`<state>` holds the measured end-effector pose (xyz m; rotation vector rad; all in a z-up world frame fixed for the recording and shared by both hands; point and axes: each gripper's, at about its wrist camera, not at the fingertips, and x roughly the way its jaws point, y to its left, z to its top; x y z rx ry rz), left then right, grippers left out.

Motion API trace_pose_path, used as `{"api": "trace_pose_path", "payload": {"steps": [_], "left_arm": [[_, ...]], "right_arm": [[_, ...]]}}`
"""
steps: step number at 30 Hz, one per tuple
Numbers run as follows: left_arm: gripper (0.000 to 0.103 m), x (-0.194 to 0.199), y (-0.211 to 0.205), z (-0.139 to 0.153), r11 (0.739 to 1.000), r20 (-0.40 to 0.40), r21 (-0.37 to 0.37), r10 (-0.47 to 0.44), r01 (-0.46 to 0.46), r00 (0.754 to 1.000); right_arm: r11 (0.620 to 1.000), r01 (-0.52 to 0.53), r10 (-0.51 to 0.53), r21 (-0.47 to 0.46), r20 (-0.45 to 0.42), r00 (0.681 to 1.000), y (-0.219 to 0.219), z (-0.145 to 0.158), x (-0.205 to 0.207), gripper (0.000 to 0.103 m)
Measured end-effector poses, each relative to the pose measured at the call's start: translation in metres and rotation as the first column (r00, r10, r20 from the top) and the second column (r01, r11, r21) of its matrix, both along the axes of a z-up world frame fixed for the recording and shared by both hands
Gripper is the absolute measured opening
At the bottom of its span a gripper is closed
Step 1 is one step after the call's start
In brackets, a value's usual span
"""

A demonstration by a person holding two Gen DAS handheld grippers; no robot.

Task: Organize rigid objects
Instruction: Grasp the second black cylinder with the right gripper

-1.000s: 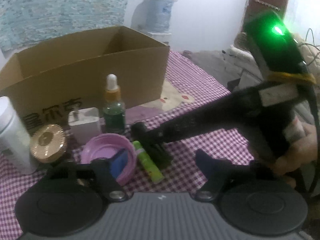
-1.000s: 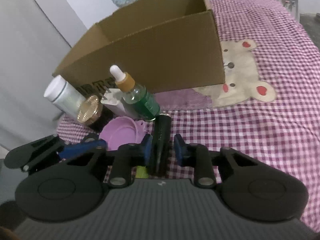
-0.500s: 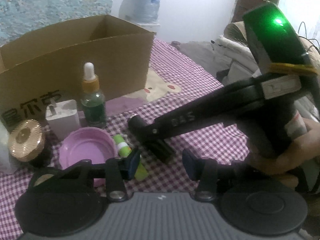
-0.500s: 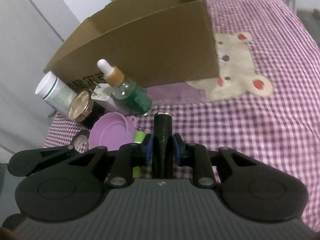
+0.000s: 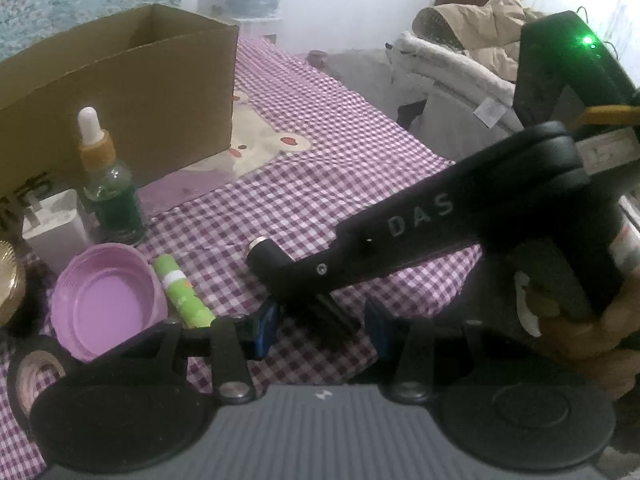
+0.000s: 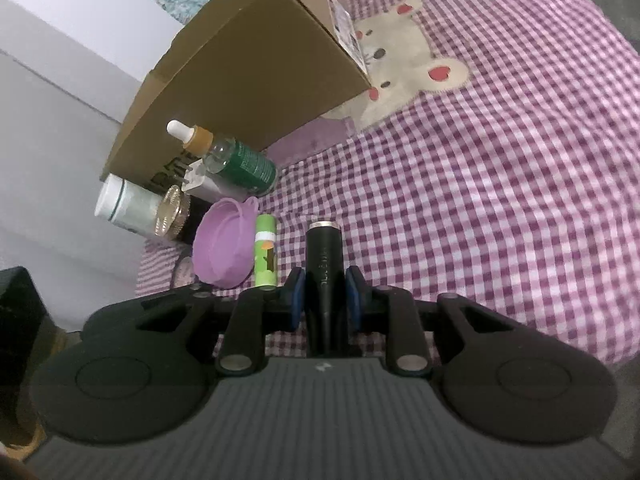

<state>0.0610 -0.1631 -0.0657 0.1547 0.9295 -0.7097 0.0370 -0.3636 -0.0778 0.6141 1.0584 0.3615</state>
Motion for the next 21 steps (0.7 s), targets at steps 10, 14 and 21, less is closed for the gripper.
{"api": "trace_pose_path", "payload": {"steps": [10,14,21], "left_arm": [[0.047,0.0046,-0.0004,-0.0019,1.000,0.003,0.018,0.002,-0.002,1.000],[0.047,0.0070,-0.0008,-0.0023,1.000,-0.006,0.022,-0.001,0.001,1.000],[0.034,0.0044,-0.0010,-0.0042,0.999,0.042,0.048,-0.001,-0.001,0.999]], "right_arm": [[0.995,0.024,-0.019,0.095,-0.057,0.998,-0.0116,-0.0060,-0.0013,0.021],[0.995,0.025,-0.019,0.096,-0.058,0.998,-0.0113,-0.0057,-0.0017,0.021],[0.994,0.025,-0.021,0.105,-0.044,0.999,-0.0117,-0.0075,-0.0011,0.021]]}}
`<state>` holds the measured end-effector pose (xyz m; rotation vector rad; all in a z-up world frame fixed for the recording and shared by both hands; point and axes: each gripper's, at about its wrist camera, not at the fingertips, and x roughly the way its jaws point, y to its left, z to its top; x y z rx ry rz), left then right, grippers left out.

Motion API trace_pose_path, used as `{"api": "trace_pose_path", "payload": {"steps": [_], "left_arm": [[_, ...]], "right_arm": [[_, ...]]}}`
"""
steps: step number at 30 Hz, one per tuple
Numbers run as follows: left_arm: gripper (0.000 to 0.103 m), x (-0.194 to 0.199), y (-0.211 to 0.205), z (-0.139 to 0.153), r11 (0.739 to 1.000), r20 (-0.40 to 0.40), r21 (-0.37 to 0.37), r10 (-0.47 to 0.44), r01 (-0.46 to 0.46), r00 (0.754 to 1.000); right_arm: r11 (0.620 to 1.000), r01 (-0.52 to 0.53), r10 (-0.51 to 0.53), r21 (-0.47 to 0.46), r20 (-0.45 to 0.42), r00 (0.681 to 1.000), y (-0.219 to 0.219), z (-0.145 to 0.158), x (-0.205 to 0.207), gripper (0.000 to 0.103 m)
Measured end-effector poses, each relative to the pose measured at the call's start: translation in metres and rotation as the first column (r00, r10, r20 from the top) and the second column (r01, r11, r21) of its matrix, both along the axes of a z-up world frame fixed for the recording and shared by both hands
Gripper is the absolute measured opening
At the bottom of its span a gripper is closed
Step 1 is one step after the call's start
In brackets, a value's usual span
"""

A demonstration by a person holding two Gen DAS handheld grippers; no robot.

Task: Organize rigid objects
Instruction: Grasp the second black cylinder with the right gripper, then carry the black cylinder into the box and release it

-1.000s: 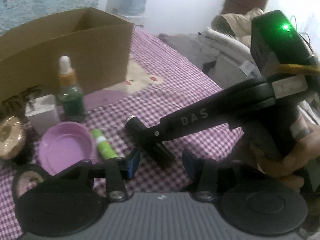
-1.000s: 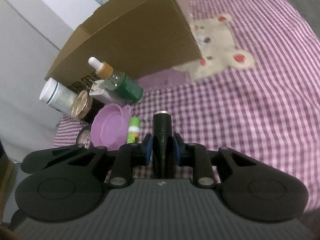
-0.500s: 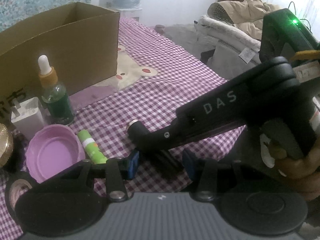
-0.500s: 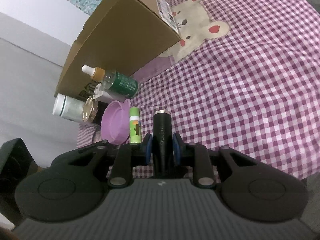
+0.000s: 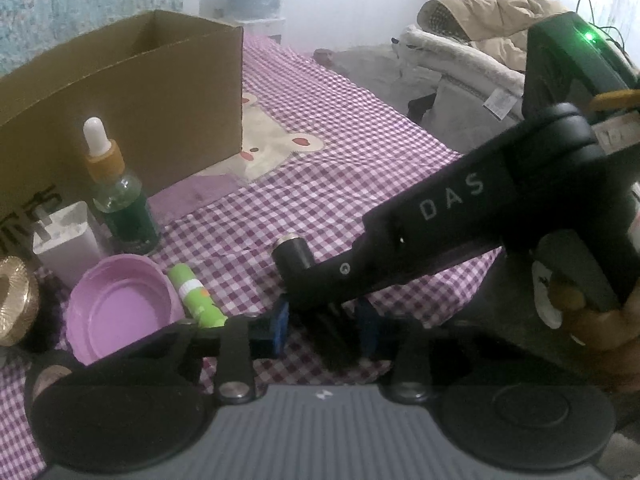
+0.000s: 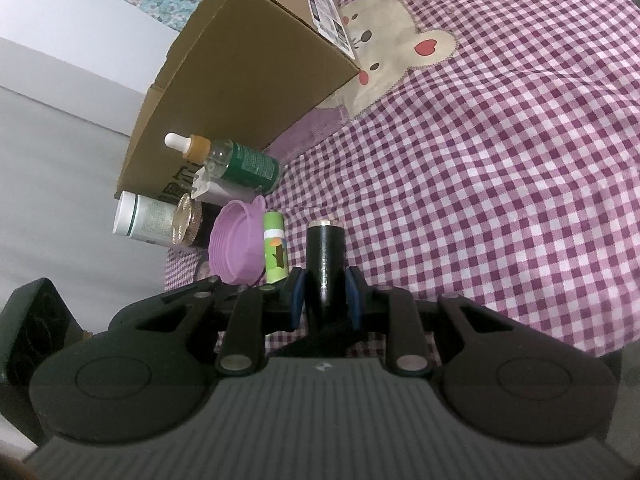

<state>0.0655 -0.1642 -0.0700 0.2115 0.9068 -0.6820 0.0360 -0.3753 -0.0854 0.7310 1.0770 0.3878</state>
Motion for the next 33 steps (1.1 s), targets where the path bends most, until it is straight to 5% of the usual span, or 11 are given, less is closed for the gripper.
{"api": "trace_pose_path", "payload": {"steps": [7,15,24,28,33], "left_arm": [[0.030,-0.002,0.006,0.006,1.000,0.001,-0.023,0.011,-0.011,1.000],[0.030,-0.016,0.029,0.055,0.996,0.134,-0.072,0.058,-0.048,0.989],[0.030,0.008,0.091,0.138,0.980,0.323,-0.103,0.193,-0.169,0.926],[0.030,0.042,0.118,0.153,0.967,0.307,-0.081,0.255,-0.241,0.917],[0.031,0.107,0.147,0.143,0.950,0.185,-0.038,0.310,-0.309,0.932]], "right_arm": [[0.999,-0.005,0.007,-0.036,0.040,0.999,0.007,0.008,-0.003,0.022],[0.998,-0.028,0.037,-0.061,0.157,0.987,0.024,0.054,-0.004,0.022],[0.978,-0.182,0.210,-0.105,0.400,0.892,0.084,0.148,0.050,0.022],[0.958,-0.268,0.286,-0.103,0.401,0.870,0.118,0.165,0.103,0.022],[0.935,-0.346,0.355,-0.084,0.296,0.887,0.156,0.160,0.182,0.022]]}}
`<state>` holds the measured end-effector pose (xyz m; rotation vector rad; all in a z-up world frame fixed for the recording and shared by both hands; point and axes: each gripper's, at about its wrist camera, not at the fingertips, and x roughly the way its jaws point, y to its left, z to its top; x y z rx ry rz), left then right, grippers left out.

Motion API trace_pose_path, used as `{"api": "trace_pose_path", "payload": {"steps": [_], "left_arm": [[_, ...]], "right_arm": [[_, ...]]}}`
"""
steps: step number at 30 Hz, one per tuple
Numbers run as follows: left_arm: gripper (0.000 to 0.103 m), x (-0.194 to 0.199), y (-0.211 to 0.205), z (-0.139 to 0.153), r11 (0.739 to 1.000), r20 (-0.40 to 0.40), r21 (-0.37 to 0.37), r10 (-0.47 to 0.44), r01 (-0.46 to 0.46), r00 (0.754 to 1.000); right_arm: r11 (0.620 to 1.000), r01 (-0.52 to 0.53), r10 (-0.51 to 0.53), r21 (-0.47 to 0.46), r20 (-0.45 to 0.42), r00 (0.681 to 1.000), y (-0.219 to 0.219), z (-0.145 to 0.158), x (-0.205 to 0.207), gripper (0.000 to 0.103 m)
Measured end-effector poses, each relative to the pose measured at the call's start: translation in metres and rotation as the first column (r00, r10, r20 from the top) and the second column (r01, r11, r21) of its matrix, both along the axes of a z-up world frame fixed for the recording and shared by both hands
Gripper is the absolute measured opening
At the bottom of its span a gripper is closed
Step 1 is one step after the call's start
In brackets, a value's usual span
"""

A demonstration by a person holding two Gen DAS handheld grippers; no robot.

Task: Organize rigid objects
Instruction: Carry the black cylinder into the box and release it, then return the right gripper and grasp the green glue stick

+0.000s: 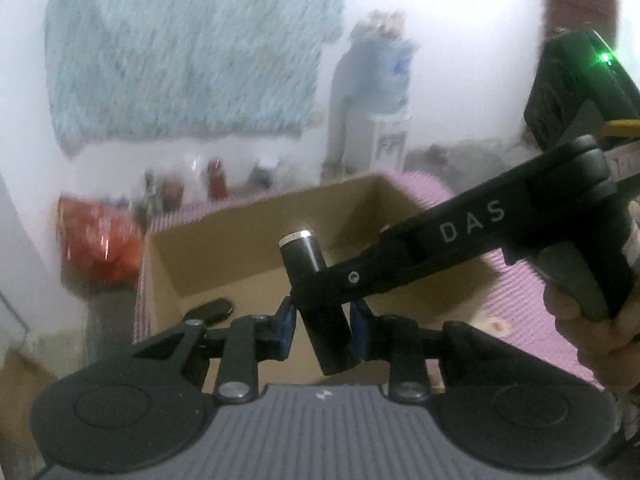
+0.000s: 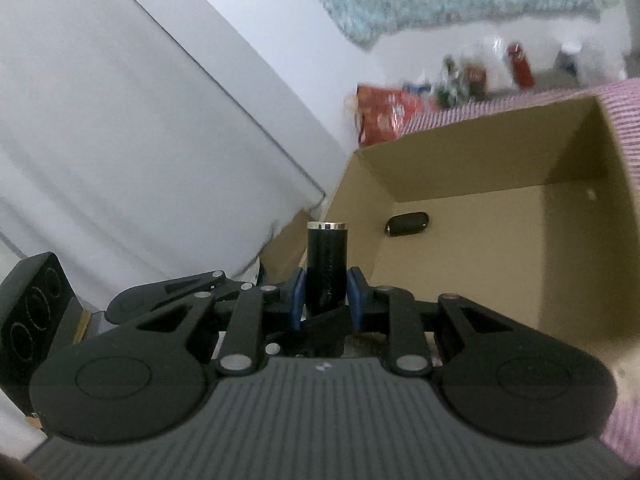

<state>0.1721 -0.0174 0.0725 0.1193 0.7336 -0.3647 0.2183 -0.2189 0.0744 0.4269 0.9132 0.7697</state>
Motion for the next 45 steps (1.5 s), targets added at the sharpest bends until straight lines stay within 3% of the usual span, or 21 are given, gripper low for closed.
{"api": "trace_pose_path", "payload": {"steps": [4,8,12,15,19,26,31,35,40,45], "left_arm": [[0.031,0.050,0.014,-0.022,0.999,-0.126,0.039,0.034,-0.030,0.991],[0.031,0.080,0.019,-0.042,0.994,-0.204,0.108,0.056,-0.035,0.977],[0.039,0.084,0.012,-0.052,0.974,-0.179,0.226,0.067,-0.026,0.982],[0.052,0.084,0.010,-0.053,0.972,-0.157,0.236,0.061,-0.022,0.986],[0.053,0.084,0.010,-0.048,0.972,-0.146,0.230,0.072,-0.037,0.987],[0.061,0.058,0.020,-0.009,0.986,-0.051,0.153,0.073,-0.065,0.996],[0.065,0.009,0.031,0.029,0.997,0.044,0.048,0.060,-0.062,0.997],[0.068,-0.032,0.032,0.042,0.999,0.089,-0.009,0.047,-0.046,0.995],[0.069,-0.072,0.020,0.021,0.996,0.054,-0.085,0.000,0.005,0.999],[0.068,-0.102,-0.016,-0.035,0.989,-0.051,-0.122,-0.091,0.084,0.995]], "right_arm": [[1.000,-0.026,0.027,0.011,-0.188,0.982,0.020,-0.034,0.067,0.022],[0.999,-0.037,0.038,0.010,-0.307,0.951,0.037,-0.067,0.105,0.021],[0.999,-0.052,0.051,0.006,-0.375,0.925,0.046,-0.089,0.121,0.021],[0.998,-0.063,0.062,0.012,-0.405,0.912,0.050,-0.099,0.122,0.022],[0.998,-0.059,0.063,0.021,-0.418,0.906,0.058,-0.103,0.121,0.023],[0.997,-0.024,0.048,0.075,-0.337,0.940,0.030,-0.067,0.098,0.025],[0.991,0.020,0.006,0.135,-0.195,0.981,-0.024,-0.016,0.044,0.027],[0.980,0.067,-0.052,0.190,-0.086,0.995,-0.076,0.017,-0.014,0.029],[0.975,0.133,-0.137,0.175,0.009,0.991,-0.122,0.022,-0.098,0.032],[0.980,0.194,-0.193,0.038,-0.013,0.981,-0.117,-0.037,-0.150,0.035]]}}
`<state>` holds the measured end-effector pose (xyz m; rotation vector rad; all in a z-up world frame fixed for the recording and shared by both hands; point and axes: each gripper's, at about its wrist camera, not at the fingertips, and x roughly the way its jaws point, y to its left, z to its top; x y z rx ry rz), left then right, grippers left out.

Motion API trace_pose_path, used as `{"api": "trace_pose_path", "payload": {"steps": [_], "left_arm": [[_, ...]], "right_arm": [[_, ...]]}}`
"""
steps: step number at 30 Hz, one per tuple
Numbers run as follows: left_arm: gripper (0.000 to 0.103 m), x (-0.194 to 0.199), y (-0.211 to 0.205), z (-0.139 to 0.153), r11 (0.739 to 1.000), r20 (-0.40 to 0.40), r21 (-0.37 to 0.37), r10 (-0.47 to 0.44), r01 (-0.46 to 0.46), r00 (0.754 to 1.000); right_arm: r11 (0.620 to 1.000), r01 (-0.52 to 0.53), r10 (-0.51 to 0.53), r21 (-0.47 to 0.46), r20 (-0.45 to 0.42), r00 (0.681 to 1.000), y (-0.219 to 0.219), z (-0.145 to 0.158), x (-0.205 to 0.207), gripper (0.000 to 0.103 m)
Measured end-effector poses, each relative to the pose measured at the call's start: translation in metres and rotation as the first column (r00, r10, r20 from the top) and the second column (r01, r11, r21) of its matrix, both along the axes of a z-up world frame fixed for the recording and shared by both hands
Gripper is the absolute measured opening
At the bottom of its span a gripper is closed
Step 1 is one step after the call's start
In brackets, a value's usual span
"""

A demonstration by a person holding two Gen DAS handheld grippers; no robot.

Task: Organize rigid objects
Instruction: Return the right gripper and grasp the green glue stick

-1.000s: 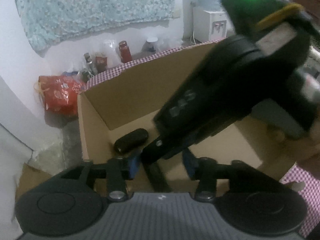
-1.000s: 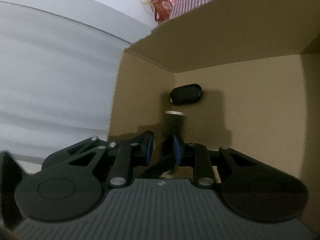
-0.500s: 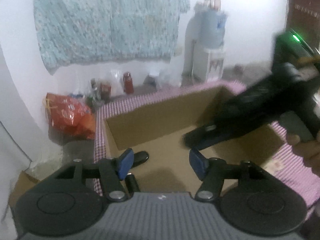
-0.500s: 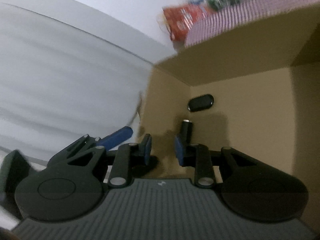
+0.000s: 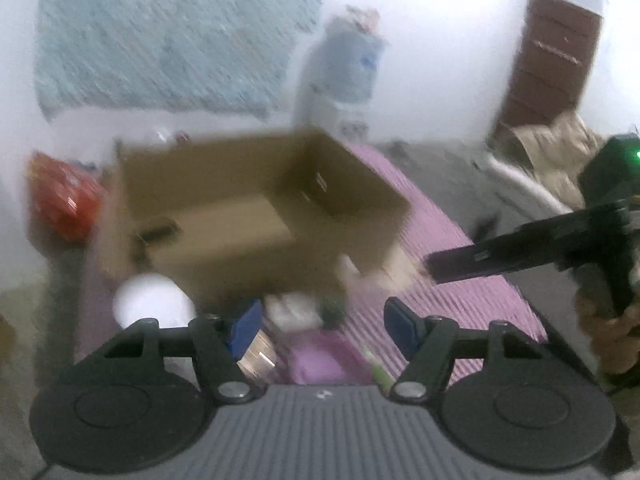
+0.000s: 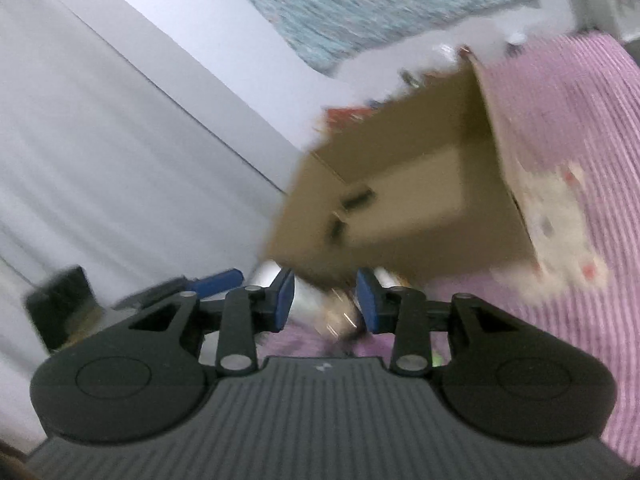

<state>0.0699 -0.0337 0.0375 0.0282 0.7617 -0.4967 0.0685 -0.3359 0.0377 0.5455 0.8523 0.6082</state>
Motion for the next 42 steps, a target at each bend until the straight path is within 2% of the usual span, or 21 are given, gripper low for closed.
{"api": "trace_pose_path", "payload": {"steps": [1,3,7,12,16,18,20,22,26,34,38,40,42], "left_arm": [[0.067,-0.006,-0.010,-0.010,1.000,-0.023,0.005,-0.021,0.021,1.000],[0.058,-0.012,-0.029,-0.033,0.997,-0.075,0.020,-0.068,0.070,0.995],[0.048,-0.021,-0.054,-0.066,0.991,-0.134,0.050,-0.112,0.120,0.985],[0.037,-0.013,-0.062,-0.088,0.992,-0.181,0.052,-0.106,0.117,0.978],[0.034,-0.011,-0.065,-0.097,0.992,-0.198,0.049,-0.106,0.118,0.975],[0.034,-0.010,-0.066,-0.100,0.991,-0.198,0.053,-0.106,0.119,0.974],[0.034,-0.010,-0.067,-0.100,0.991,-0.195,0.050,-0.110,0.122,0.975],[0.034,-0.011,-0.068,-0.100,0.991,-0.195,0.047,-0.116,0.127,0.974],[0.034,-0.013,-0.075,-0.099,0.989,-0.193,0.047,-0.130,0.142,0.972],[0.044,-0.016,-0.090,-0.101,0.979,-0.194,0.052,-0.183,0.196,0.964],[0.044,-0.017,-0.094,-0.101,0.975,-0.185,0.083,-0.189,0.207,0.964],[0.043,-0.017,-0.097,-0.102,0.973,-0.175,0.100,-0.188,0.207,0.967],[0.037,-0.017,-0.099,-0.102,0.972,-0.159,0.124,-0.178,0.198,0.971]], "right_arm": [[0.999,0.011,-0.012,-0.036,-0.024,1.000,0.004,-0.015,-0.006,0.035],[0.995,0.028,-0.035,-0.100,-0.072,0.997,0.011,-0.043,-0.013,0.035],[0.984,0.027,-0.047,-0.179,-0.106,0.993,0.025,-0.074,-0.017,0.035],[0.965,0.003,-0.027,-0.261,-0.086,0.996,0.039,-0.087,-0.009,0.035],[0.955,-0.025,-0.003,-0.295,-0.091,0.996,0.051,-0.093,0.000,0.035],[0.956,-0.021,-0.005,-0.293,-0.089,0.996,0.051,-0.090,0.000,0.032],[0.950,-0.022,-0.007,-0.310,-0.091,0.996,0.053,-0.093,0.001,0.019],[0.951,-0.022,-0.007,-0.309,-0.095,0.995,0.052,-0.094,0.000,0.014],[0.958,-0.007,-0.026,-0.287,-0.109,0.994,0.043,-0.095,-0.008,0.014],[0.989,0.057,-0.086,-0.136,-0.220,0.972,0.014,-0.106,-0.026,0.014],[0.996,0.061,-0.078,-0.068,-0.274,0.959,0.007,-0.111,-0.031,0.014],[0.996,0.063,-0.077,-0.062,-0.276,0.958,0.007,-0.111,-0.032,0.016],[0.996,0.056,-0.073,-0.071,-0.257,0.964,0.009,-0.108,-0.033,0.018]]}}
